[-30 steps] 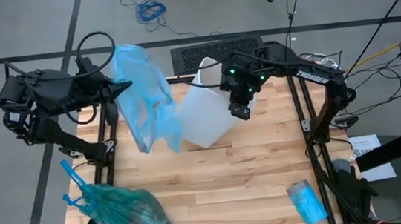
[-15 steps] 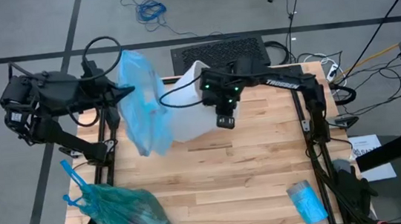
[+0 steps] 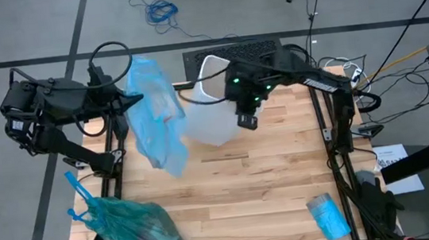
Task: Place trash/remove bag and relplace
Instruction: Insert the new blue trash bag into the white trash bin
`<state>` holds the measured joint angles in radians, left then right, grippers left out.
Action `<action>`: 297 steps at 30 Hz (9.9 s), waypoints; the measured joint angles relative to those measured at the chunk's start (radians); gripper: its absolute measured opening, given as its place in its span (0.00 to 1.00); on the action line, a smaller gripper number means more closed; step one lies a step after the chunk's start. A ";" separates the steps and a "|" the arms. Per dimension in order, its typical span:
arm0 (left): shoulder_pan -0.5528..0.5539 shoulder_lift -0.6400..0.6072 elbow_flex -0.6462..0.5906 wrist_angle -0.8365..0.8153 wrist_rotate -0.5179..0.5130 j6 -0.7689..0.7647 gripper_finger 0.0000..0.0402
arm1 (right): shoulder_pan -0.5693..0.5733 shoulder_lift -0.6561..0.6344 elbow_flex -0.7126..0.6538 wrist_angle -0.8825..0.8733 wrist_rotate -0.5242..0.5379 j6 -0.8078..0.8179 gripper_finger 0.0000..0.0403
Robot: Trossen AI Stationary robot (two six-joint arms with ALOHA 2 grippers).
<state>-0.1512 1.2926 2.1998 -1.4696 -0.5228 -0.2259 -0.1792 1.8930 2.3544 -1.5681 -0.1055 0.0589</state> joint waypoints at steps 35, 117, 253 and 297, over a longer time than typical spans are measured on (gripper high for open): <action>0.000 0.000 0.000 -0.009 0.030 -0.002 0.00 | 0.063 0.010 -0.094 0.024 0.009 0.026 0.00; 0.000 -0.130 0.000 0.580 0.370 0.270 0.00 | -0.071 -0.059 0.002 0.238 -0.101 0.069 0.35; 0.255 0.144 0.000 0.578 0.119 0.258 0.00 | -0.143 -0.223 0.002 0.099 -0.365 -0.180 0.00; 0.220 0.169 0.000 0.346 0.444 0.099 0.00 | -0.189 0.086 0.002 0.083 -0.254 -0.266 0.00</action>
<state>0.0692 1.4617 2.2002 -1.1239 -0.0784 -0.1268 -0.3683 1.9791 2.3562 -1.4849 -0.3598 -0.2066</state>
